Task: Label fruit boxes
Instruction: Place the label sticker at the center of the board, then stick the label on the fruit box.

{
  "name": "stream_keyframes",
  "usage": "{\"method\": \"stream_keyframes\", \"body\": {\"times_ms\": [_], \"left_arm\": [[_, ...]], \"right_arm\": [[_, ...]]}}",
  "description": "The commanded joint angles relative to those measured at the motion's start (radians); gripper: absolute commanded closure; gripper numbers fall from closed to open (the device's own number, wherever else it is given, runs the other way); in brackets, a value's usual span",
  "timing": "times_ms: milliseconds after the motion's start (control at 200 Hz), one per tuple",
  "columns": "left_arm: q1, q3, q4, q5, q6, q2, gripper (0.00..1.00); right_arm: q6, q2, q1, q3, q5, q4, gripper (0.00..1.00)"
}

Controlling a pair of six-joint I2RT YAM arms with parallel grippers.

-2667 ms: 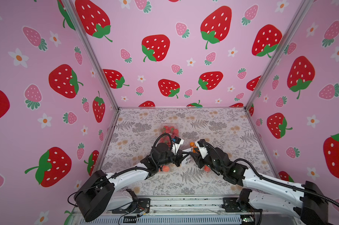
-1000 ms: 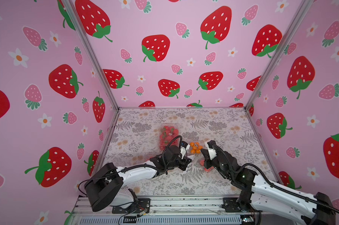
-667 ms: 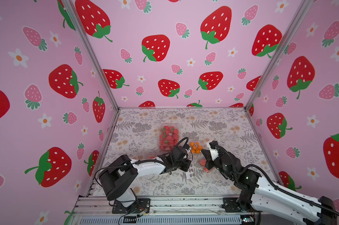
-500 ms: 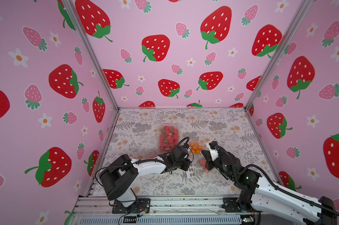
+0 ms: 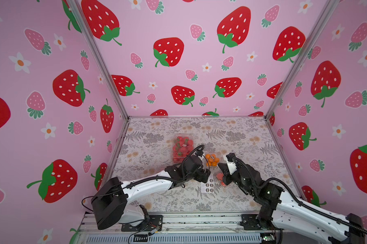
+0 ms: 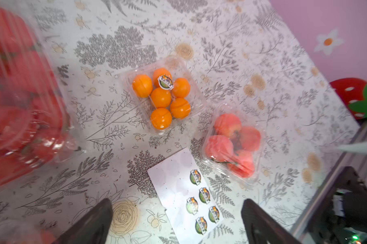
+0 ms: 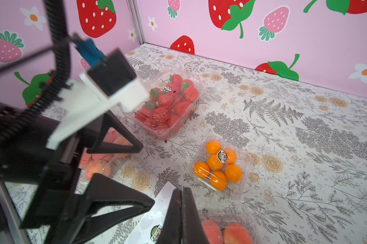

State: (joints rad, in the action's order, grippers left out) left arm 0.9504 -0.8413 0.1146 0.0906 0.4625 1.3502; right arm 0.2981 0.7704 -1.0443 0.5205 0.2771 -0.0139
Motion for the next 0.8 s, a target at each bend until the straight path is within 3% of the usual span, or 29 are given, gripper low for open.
{"method": "stream_keyframes", "body": {"times_ms": [0,165,470,635,685,795], "left_arm": [[-0.002,0.014,0.067,0.080,-0.018,-0.109,0.01],[-0.027,0.090,0.156,0.163,-0.002,-0.281,0.00],[-0.171,0.357,0.271,0.180,0.134,-0.647,0.43],[-0.237,0.380,0.324,0.226,0.156,-0.690,0.63],[-0.294,0.394,0.296,0.196,0.159,-0.673,0.64],[-0.432,0.462,0.152,-0.020,0.158,-0.668,0.66]], "right_arm": [[0.011,0.015,0.004,0.042,-0.018,-0.018,1.00],[0.033,0.153,-0.021,0.088,-0.086,-0.011,1.00],[0.006,0.571,-0.198,0.311,-0.072,-0.023,1.00],[0.002,0.731,-0.209,0.430,-0.112,-0.017,1.00],[0.005,0.777,-0.209,0.467,-0.119,-0.017,1.00],[0.012,0.877,-0.207,0.557,-0.123,-0.027,1.00]]}}
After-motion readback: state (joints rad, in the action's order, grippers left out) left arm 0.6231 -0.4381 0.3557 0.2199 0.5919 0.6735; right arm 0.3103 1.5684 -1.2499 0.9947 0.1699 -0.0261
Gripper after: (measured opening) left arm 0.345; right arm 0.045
